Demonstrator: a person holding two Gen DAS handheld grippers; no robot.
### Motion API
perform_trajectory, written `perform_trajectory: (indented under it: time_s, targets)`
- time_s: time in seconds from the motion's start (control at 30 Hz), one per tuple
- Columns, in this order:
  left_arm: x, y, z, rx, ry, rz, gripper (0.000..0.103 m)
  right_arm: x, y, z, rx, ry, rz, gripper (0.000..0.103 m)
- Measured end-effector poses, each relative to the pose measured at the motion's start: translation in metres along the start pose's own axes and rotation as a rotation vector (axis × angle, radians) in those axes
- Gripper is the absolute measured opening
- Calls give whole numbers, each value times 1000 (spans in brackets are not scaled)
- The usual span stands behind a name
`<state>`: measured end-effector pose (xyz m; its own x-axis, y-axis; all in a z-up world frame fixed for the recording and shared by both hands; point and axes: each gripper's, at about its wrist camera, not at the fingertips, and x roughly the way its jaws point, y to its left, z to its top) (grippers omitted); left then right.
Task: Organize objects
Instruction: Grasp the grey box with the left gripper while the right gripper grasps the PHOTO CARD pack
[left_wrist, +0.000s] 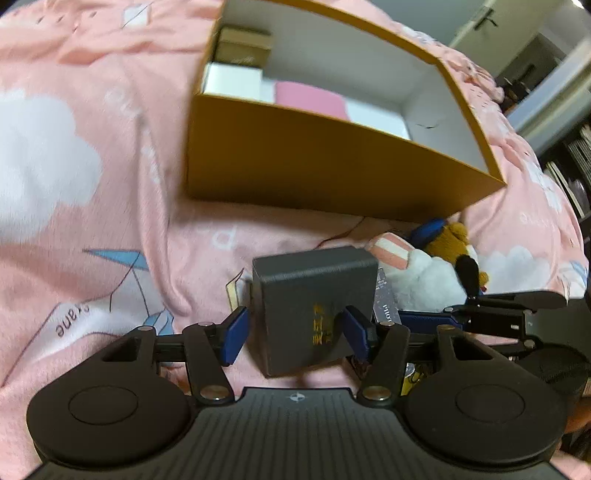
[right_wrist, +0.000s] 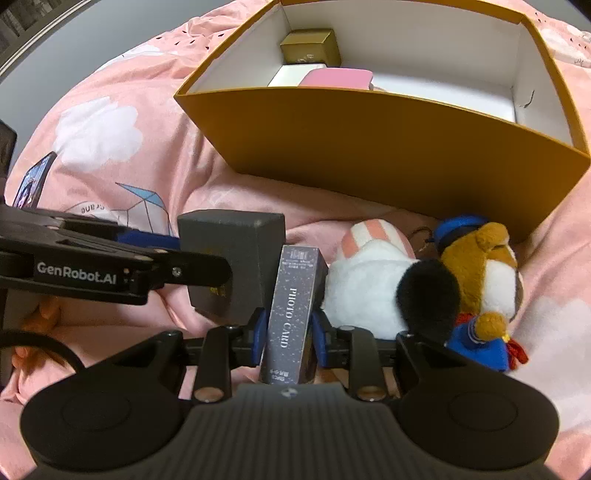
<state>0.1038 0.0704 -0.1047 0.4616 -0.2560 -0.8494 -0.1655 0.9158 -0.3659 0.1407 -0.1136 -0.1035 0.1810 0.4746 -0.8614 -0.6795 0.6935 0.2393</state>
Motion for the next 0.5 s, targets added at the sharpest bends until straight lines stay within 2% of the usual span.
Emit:
perform_trajectory:
  time_s: [0.1,0.37,0.5]
  targets:
    - [3,3,3,-68,6,-25,76,2,3,1,-20,3,1,30]
    - [25,13,7,-187,57,-12,77,4,2,1,-20,2,5,30]
    - [34,16,8,-225,65,-23,82,8,2,3,-28,0,-3,30]
